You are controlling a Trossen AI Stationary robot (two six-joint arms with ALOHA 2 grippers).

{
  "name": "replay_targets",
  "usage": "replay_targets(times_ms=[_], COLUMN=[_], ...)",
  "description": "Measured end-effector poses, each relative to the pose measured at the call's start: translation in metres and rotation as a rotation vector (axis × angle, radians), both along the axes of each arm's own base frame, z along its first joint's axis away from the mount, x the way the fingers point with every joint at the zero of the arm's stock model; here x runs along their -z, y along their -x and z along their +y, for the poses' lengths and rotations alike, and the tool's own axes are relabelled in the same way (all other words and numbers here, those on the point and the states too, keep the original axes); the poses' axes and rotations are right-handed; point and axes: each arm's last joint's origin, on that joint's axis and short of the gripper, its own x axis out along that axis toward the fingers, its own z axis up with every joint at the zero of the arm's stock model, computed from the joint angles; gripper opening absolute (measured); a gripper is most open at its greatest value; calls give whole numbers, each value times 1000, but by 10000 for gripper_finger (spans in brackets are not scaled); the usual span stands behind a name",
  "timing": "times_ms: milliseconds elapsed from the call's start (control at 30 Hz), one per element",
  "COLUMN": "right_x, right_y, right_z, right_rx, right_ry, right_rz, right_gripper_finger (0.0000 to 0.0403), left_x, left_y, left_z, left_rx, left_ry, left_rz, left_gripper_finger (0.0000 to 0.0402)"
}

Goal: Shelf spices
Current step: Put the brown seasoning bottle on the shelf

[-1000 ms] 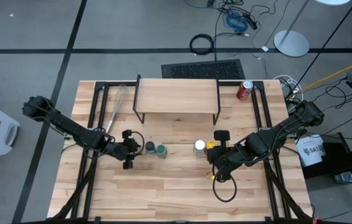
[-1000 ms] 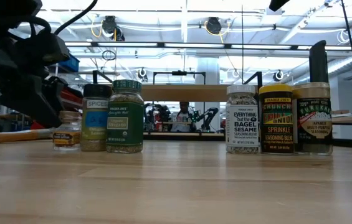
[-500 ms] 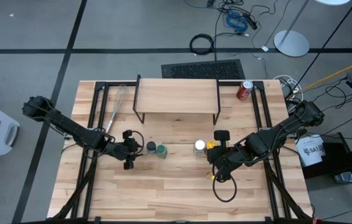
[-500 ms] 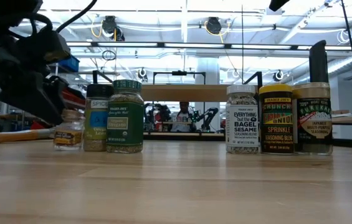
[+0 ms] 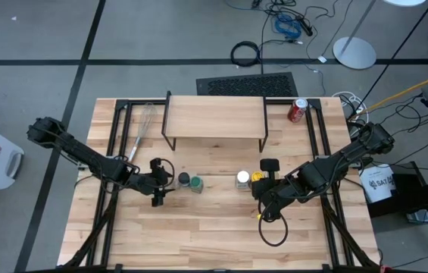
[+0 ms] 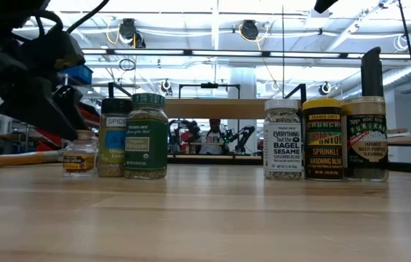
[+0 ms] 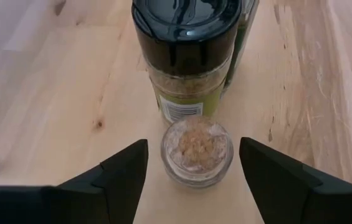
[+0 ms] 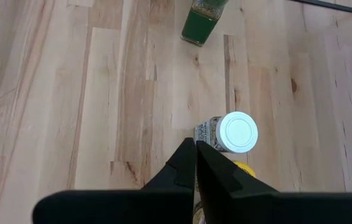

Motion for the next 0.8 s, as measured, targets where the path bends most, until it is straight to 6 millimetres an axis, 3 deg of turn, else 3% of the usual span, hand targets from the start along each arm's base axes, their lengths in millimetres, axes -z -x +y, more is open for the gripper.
replay_targets(times_ms=[800], right_x=[0], right_y=[0], right_z=[0], right_rx=[0], right_ry=[0], right_rz=[0], right_gripper_finger=[0], left_x=[8], left_y=[-8], left_z=[-3], left_rx=[14], left_ry=[-29], left_rz=[2], left_gripper_finger=[263])
